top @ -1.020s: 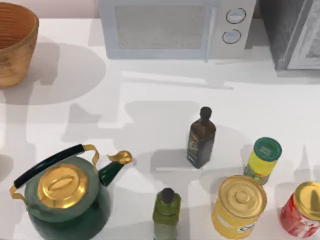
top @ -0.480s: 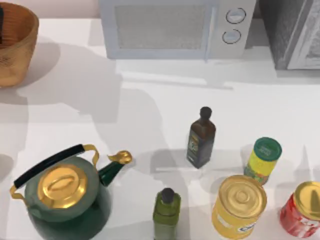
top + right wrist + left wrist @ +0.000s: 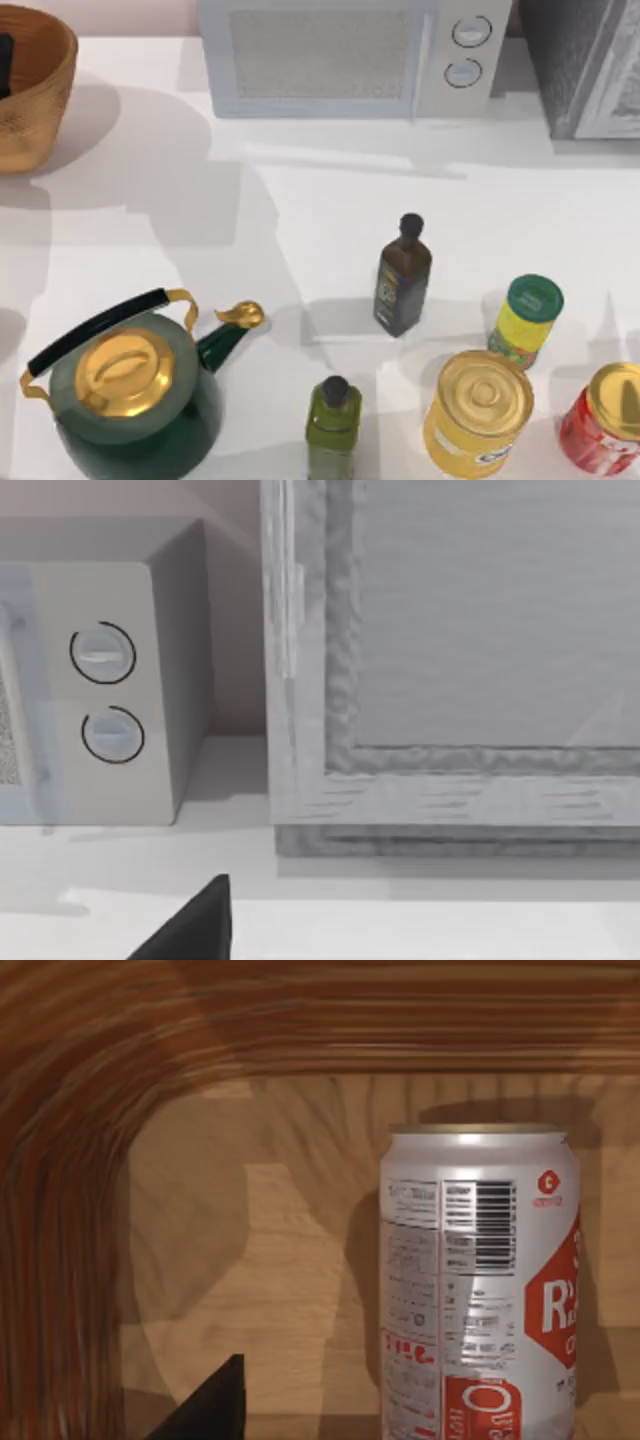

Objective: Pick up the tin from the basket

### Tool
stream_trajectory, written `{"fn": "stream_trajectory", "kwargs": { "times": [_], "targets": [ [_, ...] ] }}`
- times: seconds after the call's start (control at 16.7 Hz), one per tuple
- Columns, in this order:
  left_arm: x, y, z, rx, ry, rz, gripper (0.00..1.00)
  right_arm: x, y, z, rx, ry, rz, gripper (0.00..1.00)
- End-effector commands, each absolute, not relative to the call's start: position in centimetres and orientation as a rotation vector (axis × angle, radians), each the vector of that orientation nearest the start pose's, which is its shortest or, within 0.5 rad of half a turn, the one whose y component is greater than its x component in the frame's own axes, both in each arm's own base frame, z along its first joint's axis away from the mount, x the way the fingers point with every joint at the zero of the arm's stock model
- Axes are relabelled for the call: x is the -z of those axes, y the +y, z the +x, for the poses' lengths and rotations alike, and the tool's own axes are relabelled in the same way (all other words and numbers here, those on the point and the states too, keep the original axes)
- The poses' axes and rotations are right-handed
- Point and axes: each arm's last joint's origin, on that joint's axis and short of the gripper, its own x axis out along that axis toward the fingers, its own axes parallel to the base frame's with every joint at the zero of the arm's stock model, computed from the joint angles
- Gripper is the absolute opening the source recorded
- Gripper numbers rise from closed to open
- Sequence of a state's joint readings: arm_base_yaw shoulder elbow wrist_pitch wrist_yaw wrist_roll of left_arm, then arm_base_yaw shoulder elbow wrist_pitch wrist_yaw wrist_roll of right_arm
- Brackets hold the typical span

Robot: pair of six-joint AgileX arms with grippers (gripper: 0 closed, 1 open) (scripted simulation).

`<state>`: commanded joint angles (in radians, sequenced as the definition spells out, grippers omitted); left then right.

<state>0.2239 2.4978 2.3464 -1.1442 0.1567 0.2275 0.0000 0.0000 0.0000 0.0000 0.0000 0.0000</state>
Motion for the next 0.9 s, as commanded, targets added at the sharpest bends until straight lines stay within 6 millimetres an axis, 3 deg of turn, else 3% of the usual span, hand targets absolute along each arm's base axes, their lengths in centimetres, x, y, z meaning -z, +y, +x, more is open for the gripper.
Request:
{"fn": "stream_trajectory", "kwargs": {
  "times": [0.18,0.54,0.78,0.9],
  "targets": [
    [-18.0,11.4,50.5,0.071,1.267,-0.053,1.0,-16.0,-0.1,10.6,0.0,0.0,0.0,1.0],
    [-13.0,11.2,51.9,0.069,1.268,-0.055,1.0,-16.0,-0.1,10.6,0.0,0.0,0.0,1.0],
    [-12.9,11.2,52.0,0.069,1.268,-0.055,1.0,-16.0,-0.1,10.6,0.0,0.0,0.0,1.0],
    [-12.9,11.2,52.0,0.069,1.268,-0.055,0.85,-16.0,-0.1,10.6,0.0,0.0,0.0,1.0]
  ]
}}
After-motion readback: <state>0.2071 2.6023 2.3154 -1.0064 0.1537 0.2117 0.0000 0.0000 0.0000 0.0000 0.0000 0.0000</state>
